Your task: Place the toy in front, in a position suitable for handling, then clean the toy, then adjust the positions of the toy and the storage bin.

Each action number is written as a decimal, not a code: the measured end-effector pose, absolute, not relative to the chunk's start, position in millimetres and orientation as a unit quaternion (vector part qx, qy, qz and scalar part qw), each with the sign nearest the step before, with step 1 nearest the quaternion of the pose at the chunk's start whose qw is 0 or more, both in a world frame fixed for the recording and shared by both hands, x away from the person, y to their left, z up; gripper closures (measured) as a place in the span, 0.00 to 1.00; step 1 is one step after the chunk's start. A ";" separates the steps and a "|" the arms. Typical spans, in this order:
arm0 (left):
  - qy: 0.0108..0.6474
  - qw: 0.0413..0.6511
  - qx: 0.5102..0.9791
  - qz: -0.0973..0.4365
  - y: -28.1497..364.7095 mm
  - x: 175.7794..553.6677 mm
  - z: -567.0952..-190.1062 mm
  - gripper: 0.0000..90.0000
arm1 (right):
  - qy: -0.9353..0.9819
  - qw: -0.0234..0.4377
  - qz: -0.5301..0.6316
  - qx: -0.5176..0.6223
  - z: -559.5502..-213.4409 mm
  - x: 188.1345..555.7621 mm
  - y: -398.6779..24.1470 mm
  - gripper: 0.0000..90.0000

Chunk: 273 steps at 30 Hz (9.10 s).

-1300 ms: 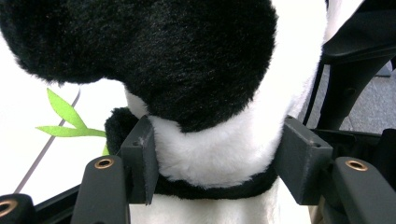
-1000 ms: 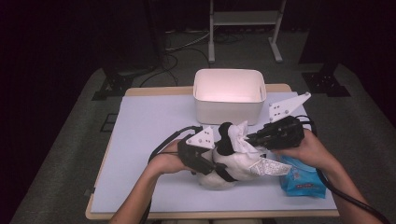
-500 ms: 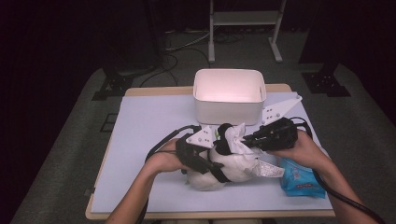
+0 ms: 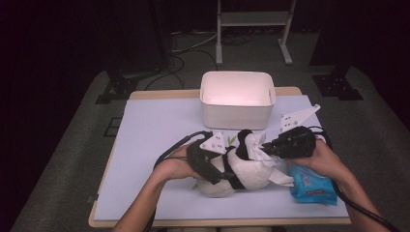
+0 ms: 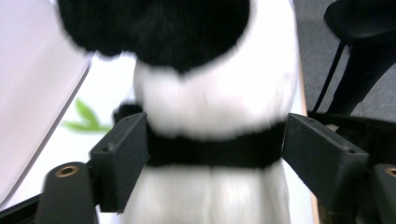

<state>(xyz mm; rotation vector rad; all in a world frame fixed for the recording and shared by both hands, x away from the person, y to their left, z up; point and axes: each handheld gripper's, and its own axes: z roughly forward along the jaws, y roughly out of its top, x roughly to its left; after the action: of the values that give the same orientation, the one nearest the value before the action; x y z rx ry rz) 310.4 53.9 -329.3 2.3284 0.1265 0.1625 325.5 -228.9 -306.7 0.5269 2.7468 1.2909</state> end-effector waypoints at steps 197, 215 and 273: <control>0.076 0.416 0.904 0.070 89.1 313.8 -347.3 0.37 | 0.908 -0.009 0.407 0.099 -299.7 340.5 -152.6 0.91; 0.084 0.417 0.903 0.061 94.0 315.2 -351.6 0.37 | 0.917 0.002 0.375 0.137 -315.3 335.9 -190.3 0.91; 0.104 0.475 0.872 0.051 107.6 320.1 -353.7 0.35 | 0.906 -0.006 0.398 0.146 -321.1 335.1 -205.4 0.92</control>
<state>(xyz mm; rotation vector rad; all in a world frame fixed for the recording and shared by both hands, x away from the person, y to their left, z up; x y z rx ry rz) 320.1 107.6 -353.7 2.1334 0.2546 0.1243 335.1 -205.4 -321.1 0.4610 2.8566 1.2565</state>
